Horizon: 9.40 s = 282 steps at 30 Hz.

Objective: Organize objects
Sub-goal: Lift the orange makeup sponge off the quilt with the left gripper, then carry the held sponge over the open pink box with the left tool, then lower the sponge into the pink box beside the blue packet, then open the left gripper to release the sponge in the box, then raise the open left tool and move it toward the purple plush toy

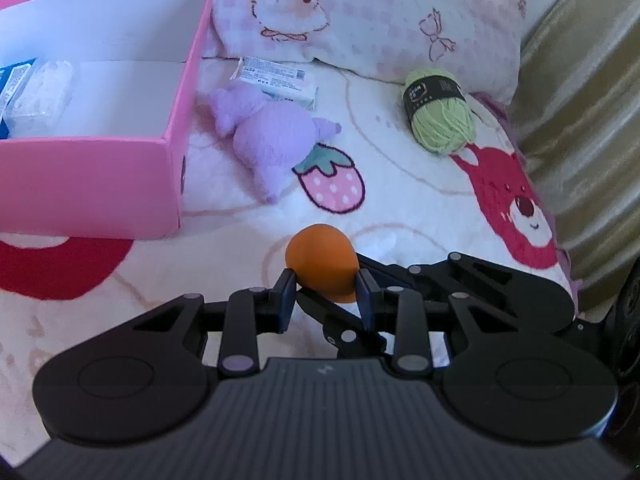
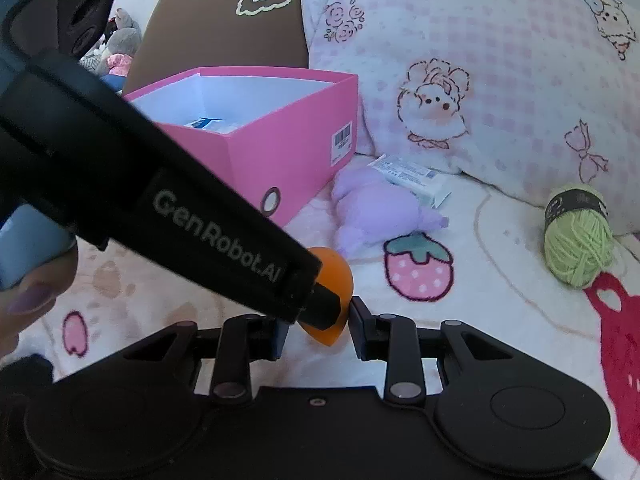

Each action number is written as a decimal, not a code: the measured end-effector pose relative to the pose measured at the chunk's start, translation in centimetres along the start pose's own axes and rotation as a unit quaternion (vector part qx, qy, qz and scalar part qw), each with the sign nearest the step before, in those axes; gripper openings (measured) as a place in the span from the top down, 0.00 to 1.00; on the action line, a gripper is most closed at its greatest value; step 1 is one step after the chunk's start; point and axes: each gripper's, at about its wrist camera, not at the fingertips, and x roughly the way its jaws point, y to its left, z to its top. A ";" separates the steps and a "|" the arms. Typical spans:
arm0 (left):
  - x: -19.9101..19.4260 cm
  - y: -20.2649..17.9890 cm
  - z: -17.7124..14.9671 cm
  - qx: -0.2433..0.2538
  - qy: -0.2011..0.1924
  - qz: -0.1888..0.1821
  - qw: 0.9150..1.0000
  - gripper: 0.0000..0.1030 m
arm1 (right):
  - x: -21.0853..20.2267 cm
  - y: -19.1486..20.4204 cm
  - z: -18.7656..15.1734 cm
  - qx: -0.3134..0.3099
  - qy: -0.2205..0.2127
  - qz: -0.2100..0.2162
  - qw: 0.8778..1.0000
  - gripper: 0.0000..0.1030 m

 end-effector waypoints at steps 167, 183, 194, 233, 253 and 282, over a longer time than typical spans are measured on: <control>-2.6 25.7 18.4 -0.165 0.063 0.115 0.978 0.70 | 23.1 8.8 23.4 0.128 0.190 0.170 0.958 0.66; -1.8 26.0 17.8 -0.113 0.047 0.121 0.985 0.70 | 21.7 8.2 23.5 0.096 0.172 0.194 0.961 0.60; -1.9 25.7 16.8 -0.097 0.044 0.119 0.987 0.70 | 20.2 8.5 22.2 0.013 0.180 0.087 0.980 0.48; -11.3 19.2 15.3 -0.079 -0.001 0.125 0.989 0.41 | 8.1 6.5 22.3 0.001 0.100 0.145 0.984 0.46; -22.4 13.8 9.4 -0.018 0.012 0.120 0.993 0.31 | -3.6 7.1 21.8 -0.015 0.084 0.099 0.991 0.22; -21.5 4.3 2.0 0.062 0.093 0.042 0.993 0.25 | -14.5 2.5 13.9 0.017 0.111 0.042 0.993 0.22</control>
